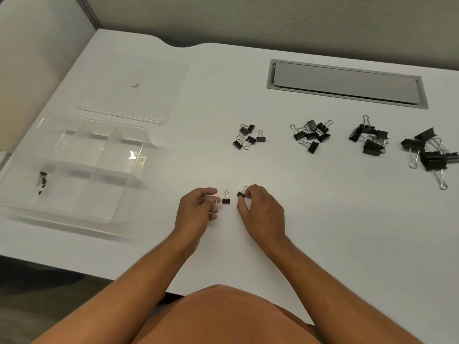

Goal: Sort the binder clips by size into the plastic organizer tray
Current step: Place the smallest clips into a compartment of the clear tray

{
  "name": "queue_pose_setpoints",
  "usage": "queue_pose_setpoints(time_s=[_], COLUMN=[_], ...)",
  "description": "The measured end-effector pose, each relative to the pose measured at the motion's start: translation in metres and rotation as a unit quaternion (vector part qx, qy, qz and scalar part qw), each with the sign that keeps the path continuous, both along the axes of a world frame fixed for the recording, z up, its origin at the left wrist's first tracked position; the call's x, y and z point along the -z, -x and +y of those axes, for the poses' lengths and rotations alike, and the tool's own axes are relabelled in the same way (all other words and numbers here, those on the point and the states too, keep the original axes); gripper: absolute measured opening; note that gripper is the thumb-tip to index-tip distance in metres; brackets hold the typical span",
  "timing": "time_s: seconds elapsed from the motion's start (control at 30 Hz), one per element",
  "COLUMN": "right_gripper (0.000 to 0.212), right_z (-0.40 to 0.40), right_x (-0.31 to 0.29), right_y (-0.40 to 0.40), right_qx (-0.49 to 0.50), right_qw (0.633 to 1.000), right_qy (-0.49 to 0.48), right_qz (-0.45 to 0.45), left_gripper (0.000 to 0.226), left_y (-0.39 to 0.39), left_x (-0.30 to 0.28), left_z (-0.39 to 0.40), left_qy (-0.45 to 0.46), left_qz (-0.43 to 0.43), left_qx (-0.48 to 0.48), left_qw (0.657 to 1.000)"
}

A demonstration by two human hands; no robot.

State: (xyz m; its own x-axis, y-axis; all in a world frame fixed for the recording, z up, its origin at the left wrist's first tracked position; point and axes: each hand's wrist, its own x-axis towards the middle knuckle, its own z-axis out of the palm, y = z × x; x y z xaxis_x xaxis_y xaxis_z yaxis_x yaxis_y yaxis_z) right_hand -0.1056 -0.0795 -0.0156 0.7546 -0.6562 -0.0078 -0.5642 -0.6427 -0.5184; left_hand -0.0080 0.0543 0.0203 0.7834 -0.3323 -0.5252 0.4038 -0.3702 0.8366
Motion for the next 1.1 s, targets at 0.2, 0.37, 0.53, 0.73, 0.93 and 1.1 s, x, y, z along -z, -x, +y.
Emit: queue_pose_setpoints(time_s=[0.2, 0.37, 0.53, 0.73, 0.93, 1.1], right_gripper=[0.041, 0.048, 0.038, 0.020, 0.030, 0.031], right_z=[-0.002, -0.007, -0.013, -0.018, -0.031, -0.015], right_x=[-0.003, -0.007, -0.010, -0.012, -0.011, -0.030], right_y=[-0.001, -0.014, -0.018, -0.009, 0.010, 0.017], right_qx=[-0.036, -0.064, -0.088, -0.136, 0.067, 0.125], right_qw=[0.998, 0.987, 0.985, 0.976, 0.977, 0.863], right_qy=[0.007, 0.047, 0.043, 0.125, -0.192, -0.473], right_qz=[0.042, 0.139, 0.144, 0.117, -0.061, -0.123], left_gripper=[0.018, 0.047, 0.044, 0.041, 0.022, 0.040], left_y=[0.003, 0.004, 0.004, -0.002, -0.012, -0.017], left_x=[0.002, 0.024, 0.037, 0.026, 0.022, 0.009], left_z=[0.000, -0.008, -0.010, -0.023, -0.024, -0.010], left_qy=[-0.195, -0.316, -0.354, -0.407, -0.341, -0.178], left_qz=[-0.232, -0.417, -0.503, -0.489, -0.469, -0.203], left_qx=[0.184, 0.296, 0.330, 0.373, 0.380, 0.277], left_qw=[0.935, 0.799, 0.716, 0.675, 0.721, 0.922])
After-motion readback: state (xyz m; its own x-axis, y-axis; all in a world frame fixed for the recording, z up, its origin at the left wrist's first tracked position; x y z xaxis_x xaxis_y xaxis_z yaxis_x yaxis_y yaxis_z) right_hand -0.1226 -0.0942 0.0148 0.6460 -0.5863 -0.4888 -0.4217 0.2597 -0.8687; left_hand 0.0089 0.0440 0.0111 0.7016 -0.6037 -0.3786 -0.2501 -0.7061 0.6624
